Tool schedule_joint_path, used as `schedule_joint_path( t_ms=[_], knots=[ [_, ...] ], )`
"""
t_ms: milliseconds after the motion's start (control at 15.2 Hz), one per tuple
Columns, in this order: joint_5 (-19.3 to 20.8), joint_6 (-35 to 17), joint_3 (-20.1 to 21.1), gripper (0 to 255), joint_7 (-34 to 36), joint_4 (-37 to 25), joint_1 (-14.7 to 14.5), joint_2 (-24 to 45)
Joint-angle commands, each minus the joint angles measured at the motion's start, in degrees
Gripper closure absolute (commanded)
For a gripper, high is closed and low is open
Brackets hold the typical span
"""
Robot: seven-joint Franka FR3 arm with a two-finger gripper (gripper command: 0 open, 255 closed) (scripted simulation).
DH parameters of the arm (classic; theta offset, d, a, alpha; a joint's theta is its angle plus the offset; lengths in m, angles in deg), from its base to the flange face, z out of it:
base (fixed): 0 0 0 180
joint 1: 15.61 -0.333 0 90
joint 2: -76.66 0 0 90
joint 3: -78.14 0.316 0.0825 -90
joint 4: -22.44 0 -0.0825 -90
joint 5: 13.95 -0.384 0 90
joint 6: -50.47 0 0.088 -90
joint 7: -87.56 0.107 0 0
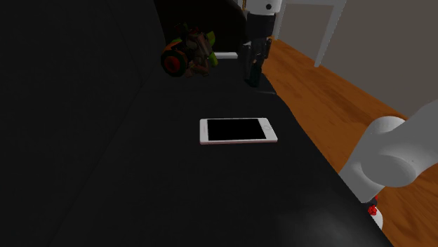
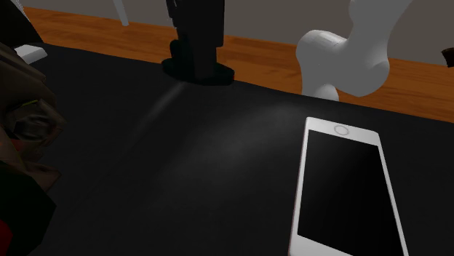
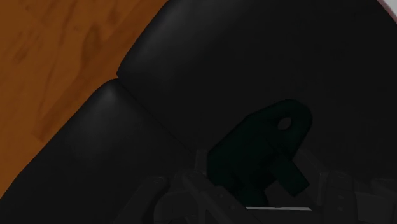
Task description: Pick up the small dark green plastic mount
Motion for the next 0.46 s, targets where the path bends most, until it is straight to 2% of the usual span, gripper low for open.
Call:
schedule_joint_path(
  t_ms=[0, 396],
  knots=[
    [0.06, 1.59, -0.02, 255, 0.09, -1.93, 0.03, 0.37],
    [0.21, 4.73, -0.09, 255, 0.23, -5.96, 0.11, 1.25]
  ],
)
